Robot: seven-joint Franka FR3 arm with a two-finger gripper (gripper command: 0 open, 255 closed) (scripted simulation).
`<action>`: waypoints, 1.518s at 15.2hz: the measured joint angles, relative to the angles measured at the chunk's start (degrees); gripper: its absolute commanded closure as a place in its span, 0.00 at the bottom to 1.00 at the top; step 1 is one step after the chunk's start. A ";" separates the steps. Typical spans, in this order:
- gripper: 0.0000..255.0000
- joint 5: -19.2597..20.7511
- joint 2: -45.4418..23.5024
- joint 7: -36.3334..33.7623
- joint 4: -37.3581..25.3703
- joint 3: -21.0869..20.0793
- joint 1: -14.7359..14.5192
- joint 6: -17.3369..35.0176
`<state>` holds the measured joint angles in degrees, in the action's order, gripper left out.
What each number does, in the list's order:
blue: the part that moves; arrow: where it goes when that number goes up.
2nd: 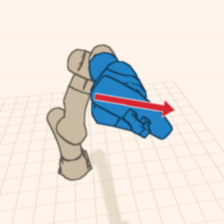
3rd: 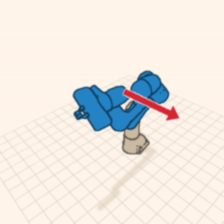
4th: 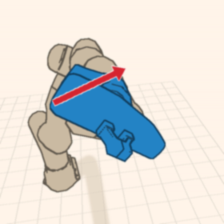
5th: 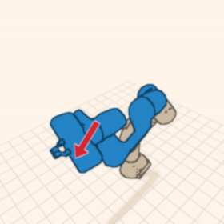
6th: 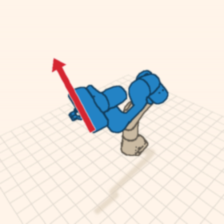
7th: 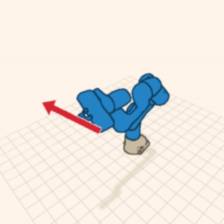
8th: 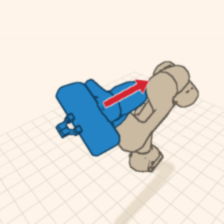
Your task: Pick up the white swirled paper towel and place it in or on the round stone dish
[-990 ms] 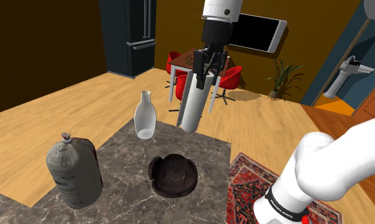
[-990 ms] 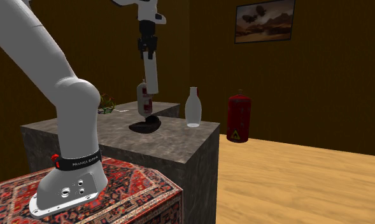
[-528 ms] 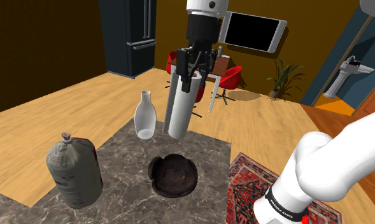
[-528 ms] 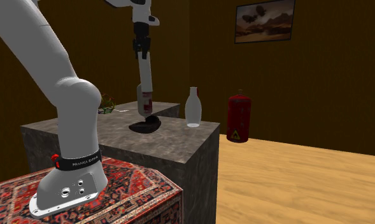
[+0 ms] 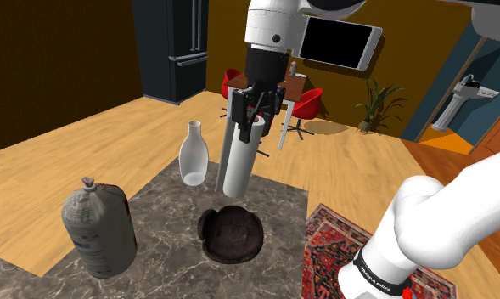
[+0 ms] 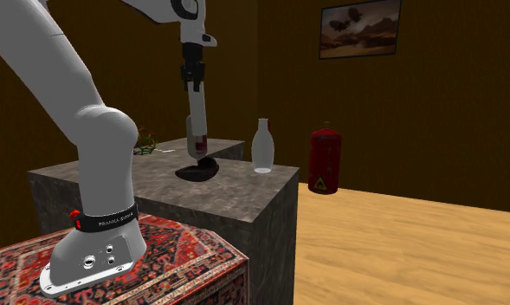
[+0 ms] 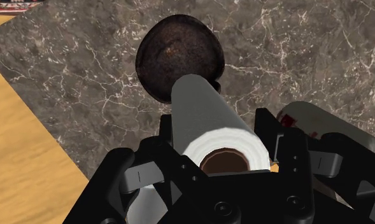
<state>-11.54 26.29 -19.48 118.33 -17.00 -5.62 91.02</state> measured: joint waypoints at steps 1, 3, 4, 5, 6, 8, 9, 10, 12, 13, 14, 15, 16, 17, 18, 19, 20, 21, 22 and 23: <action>1.00 -0.10 0.19 0.01 0.85 -0.09 -0.06 0.67; 1.00 -0.17 0.30 0.28 2.56 -0.15 -0.07 2.25; 1.00 -0.21 0.47 0.46 3.35 -0.13 -0.08 2.86; 1.00 -0.28 0.46 0.46 4.12 -0.26 -0.12 3.65; 1.00 -0.39 0.58 0.47 5.05 -0.39 -0.20 4.46; 1.00 -0.51 0.60 0.62 6.54 -0.54 -0.24 5.93; 1.00 -0.61 0.58 0.58 7.36 -0.72 -0.31 6.79; 1.00 -0.67 0.64 0.69 8.14 -0.76 -0.33 7.51; 1.00 -0.78 0.57 0.84 9.66 -0.93 -0.38 9.09; 1.00 -0.85 0.51 0.91 10.43 -1.02 -0.40 9.92; 1.00 -0.91 0.54 0.99 11.15 -1.09 -0.43 10.60; 1.00 -0.95 0.48 1.08 11.78 -1.14 -0.44 11.29; 1.00 -1.06 0.58 1.15 12.61 -1.22 -0.50 12.02; 1.00 -1.12 0.54 1.27 13.35 -1.28 -0.51 12.79; 1.00 -1.16 0.45 1.30 13.84 -1.35 -0.52 13.37; 1.00 -1.22 0.42 1.24 14.12 -1.45 -0.57 13.69; 1.00 -1.24 0.42 1.24 14.27 -1.48 -0.59 13.85; 1.00 -1.25 0.39 1.24 14.31 -1.49 -0.58 13.93; 1.00 -1.25 0.37 1.25 14.34 -1.50 -0.58 13.98; 1.00 -1.25 0.37 1.25 14.36 -1.50 -0.58 14.00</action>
<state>-12.79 26.66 -18.23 132.69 -18.50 -6.20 105.02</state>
